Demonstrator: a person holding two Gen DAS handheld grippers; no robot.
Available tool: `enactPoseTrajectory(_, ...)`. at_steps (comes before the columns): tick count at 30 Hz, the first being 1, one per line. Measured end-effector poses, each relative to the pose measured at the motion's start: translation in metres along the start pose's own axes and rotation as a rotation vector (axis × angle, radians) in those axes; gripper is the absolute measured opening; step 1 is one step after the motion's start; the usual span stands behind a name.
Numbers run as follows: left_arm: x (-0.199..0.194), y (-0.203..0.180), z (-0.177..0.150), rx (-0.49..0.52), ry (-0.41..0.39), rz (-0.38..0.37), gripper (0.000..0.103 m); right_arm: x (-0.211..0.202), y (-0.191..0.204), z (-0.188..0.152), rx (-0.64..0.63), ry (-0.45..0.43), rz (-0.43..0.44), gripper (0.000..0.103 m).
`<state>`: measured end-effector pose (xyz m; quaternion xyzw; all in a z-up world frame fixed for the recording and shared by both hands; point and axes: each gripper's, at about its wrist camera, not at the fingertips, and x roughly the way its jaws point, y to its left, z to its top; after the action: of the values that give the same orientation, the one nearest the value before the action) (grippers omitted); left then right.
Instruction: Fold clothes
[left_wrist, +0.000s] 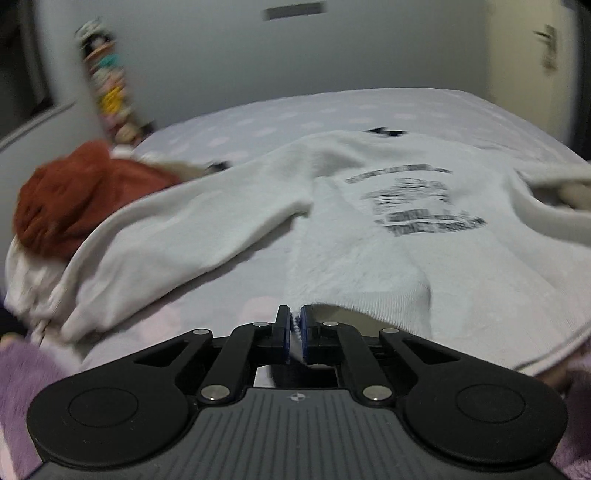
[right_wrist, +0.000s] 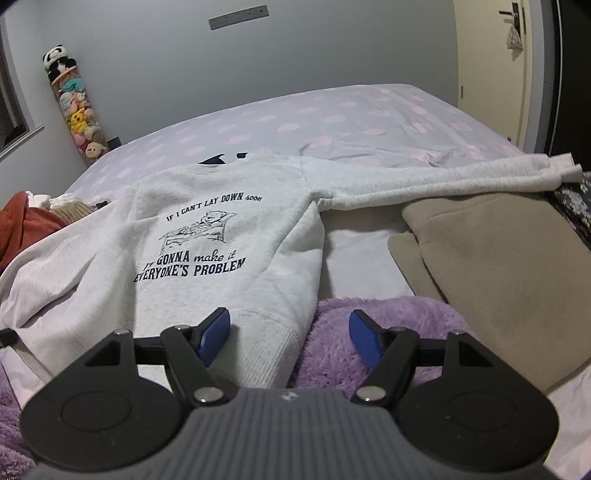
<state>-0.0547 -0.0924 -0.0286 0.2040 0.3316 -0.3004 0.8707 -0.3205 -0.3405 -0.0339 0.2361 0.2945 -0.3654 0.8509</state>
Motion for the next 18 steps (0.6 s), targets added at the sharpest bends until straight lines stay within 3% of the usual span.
enactPoseTrajectory(3,0.009,0.016,-0.008,-0.058,0.061,0.038,0.004,-0.007,0.001,0.001,-0.018,0.006,-0.003,0.074)
enactPoseTrajectory(6,0.019,0.027,-0.018,-0.122,0.121,0.023,0.004,-0.014,0.003,0.002,-0.035,0.011,-0.005,0.074)
enactPoseTrajectory(11,0.027,0.031,-0.026,-0.151,0.163,0.0,0.004,-0.028,0.009,0.001,-0.085,0.035,-0.001,0.074)
enactPoseTrajectory(18,0.032,0.032,-0.033,-0.17,0.186,-0.019,0.004,-0.03,0.028,-0.01,-0.256,0.059,-0.061,0.074)
